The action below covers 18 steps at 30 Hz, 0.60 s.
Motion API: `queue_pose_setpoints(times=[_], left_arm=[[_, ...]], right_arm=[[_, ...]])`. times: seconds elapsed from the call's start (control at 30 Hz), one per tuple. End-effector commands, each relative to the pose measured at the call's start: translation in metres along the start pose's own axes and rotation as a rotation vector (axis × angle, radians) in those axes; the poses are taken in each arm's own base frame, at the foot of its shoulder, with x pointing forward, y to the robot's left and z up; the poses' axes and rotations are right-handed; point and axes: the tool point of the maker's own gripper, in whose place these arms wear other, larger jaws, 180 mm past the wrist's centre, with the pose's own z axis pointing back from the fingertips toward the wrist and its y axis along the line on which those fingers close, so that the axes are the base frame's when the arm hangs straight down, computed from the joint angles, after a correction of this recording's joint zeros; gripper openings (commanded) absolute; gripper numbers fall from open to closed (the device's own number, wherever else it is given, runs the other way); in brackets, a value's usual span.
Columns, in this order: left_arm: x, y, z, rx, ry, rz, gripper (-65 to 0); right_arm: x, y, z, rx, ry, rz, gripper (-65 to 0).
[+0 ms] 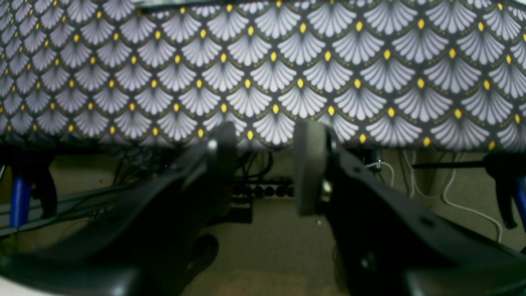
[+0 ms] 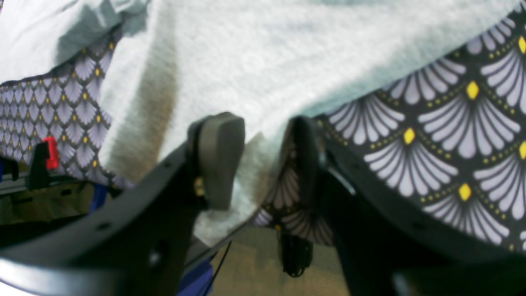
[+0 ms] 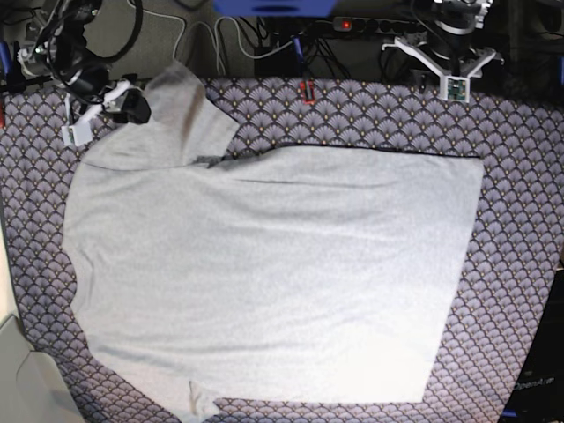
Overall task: Fold the T-shirt properly
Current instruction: 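Move the right gripper down to the shirt's sleeve corner and grasp it, then lower the left gripper to the shirt's hem corner and grasp it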
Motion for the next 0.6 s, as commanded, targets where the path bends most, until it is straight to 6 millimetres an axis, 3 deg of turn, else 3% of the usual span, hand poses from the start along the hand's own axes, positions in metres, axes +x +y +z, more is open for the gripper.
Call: queue_pose_setpoints(times=[0.0, 0.27, 0.5, 0.57], left_arm=[[0.006, 0.003, 0.002, 0.008, -0.025, -0.003, -42.1], [0.015, 0.003, -0.002, 0.012, -0.049, 0.002, -42.1], [0.049, 0.007, -0.017, 0.026, -0.137, 0.014, -41.7], [0.061, 0.02, -0.023, 0.064, -0.166, 0.028, -41.6]], right_arm=[[-0.035, -0.008, 0.002, -0.046, 0.155, 0.006, -44.5], [-0.031, -0.01, 0.002, -0.051, 0.151, 0.018, -65.0], [-0.029, -0.014, 0.004, -0.059, 0.152, 0.027, -65.0], [-0.029, -0.015, 0.004, -0.06, 0.151, 0.026, -65.0]])
